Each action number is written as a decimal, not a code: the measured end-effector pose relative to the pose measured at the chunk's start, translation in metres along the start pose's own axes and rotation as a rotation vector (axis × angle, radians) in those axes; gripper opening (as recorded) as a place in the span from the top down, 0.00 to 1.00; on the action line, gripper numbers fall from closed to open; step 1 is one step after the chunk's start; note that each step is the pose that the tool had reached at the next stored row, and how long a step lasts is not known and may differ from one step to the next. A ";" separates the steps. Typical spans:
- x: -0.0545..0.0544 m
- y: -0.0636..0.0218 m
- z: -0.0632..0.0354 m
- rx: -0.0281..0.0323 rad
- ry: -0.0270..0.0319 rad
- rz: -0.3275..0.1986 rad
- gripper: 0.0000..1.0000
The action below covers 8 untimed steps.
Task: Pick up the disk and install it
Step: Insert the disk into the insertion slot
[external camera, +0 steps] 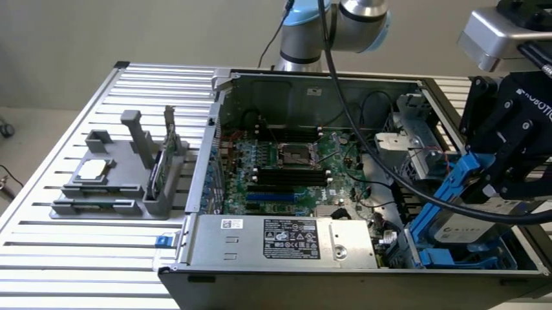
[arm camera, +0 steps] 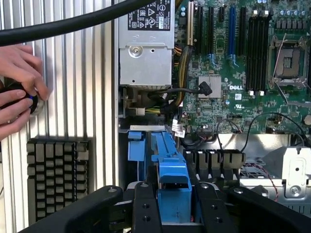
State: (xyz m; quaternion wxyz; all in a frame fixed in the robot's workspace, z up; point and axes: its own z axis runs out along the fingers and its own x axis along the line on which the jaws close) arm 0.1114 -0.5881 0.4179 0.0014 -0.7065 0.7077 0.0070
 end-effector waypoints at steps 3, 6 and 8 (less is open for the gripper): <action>0.000 0.0000 0.0018 0.0003 -0.0001 0.000 0.60; 0.000 0.0000 0.0037 0.0006 0.0001 0.000 0.60; 0.000 0.0000 0.0047 0.0006 0.0001 0.000 0.60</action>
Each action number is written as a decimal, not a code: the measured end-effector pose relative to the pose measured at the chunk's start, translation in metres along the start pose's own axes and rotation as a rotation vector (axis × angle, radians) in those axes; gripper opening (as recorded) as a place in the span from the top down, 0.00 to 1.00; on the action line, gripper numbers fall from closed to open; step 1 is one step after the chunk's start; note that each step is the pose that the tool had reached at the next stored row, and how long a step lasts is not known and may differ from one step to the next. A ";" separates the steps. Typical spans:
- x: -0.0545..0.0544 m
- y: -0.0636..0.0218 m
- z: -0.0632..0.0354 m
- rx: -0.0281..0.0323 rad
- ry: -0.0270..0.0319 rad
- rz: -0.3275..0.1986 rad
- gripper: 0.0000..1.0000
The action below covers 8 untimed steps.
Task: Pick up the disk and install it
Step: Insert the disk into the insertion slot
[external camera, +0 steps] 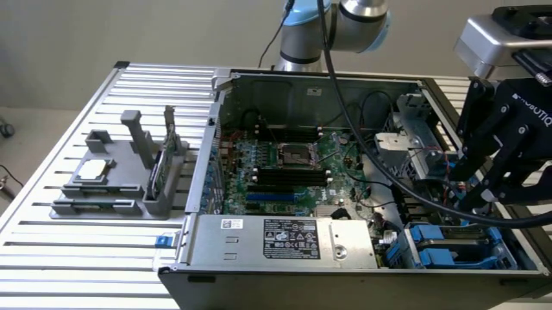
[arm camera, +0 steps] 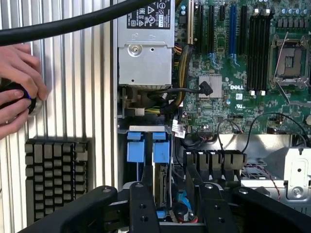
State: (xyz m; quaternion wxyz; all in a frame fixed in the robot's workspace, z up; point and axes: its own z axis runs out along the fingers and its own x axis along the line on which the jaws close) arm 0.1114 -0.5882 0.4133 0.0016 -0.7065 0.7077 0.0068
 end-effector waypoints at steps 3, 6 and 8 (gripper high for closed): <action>0.000 -0.0001 0.0005 0.0007 -0.0002 0.000 0.60; -0.001 0.0000 0.0007 0.0016 0.0000 -0.001 0.60; -0.002 -0.0001 0.0008 0.0020 0.0000 -0.002 0.60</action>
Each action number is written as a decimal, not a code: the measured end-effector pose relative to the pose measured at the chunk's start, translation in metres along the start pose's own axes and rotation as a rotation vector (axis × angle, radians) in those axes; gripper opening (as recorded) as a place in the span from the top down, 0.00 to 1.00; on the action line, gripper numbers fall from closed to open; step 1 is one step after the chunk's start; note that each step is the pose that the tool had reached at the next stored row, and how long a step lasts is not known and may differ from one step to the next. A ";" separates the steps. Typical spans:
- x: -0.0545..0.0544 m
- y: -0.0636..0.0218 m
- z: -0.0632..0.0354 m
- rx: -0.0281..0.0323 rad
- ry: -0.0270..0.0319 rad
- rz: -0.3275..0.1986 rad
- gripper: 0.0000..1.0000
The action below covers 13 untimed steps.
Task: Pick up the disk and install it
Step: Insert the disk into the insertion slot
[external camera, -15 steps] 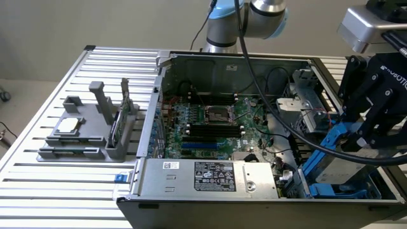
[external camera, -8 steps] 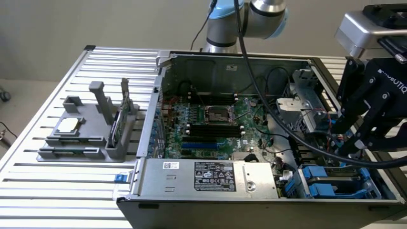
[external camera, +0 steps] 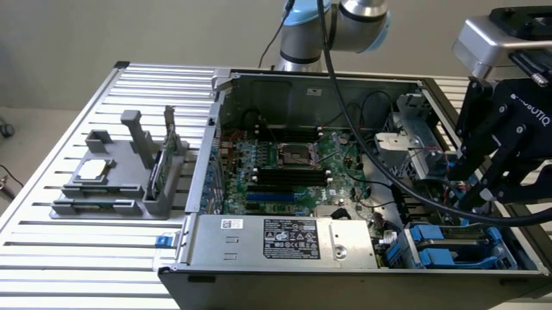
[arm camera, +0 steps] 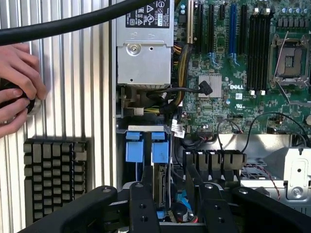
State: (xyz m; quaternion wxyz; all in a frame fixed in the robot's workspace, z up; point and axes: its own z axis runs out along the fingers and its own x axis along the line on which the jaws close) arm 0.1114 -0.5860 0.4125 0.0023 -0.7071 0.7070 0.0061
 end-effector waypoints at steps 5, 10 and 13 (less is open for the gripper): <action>-0.004 -0.0001 0.0002 0.0011 0.0000 -0.002 0.60; -0.008 -0.0012 0.0003 0.0014 -0.0001 -0.005 0.62; -0.011 -0.0027 0.0003 0.0014 0.0000 -0.008 0.68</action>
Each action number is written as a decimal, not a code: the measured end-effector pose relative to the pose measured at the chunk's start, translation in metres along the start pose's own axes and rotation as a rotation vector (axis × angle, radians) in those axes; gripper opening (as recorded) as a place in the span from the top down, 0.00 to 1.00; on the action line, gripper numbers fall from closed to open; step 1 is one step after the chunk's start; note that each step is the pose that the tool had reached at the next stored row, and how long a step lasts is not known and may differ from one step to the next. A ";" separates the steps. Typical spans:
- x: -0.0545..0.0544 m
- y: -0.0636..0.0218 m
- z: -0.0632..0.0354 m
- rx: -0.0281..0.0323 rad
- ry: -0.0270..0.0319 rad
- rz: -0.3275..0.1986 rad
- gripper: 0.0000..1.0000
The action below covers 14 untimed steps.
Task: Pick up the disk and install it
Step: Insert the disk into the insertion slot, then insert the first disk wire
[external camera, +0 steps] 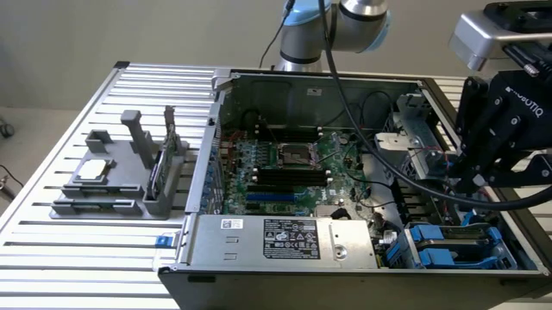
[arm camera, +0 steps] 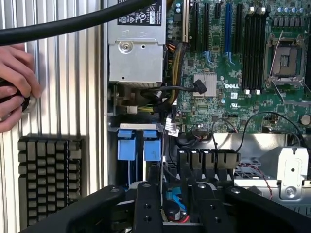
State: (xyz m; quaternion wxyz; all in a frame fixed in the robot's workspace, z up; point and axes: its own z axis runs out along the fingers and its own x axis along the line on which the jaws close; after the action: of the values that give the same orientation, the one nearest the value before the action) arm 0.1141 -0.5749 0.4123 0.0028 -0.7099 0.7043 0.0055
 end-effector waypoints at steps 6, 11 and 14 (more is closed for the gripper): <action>-0.004 -0.0076 0.0000 -0.0001 0.0001 -0.006 0.75; -0.005 -0.0179 0.0000 -0.0001 0.0001 -0.009 0.75; -0.005 -0.0245 0.0000 0.0000 0.0002 -0.008 0.75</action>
State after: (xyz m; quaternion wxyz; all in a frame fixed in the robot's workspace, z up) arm 0.1386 -0.5700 0.4122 0.0028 -0.7126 0.7015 0.0055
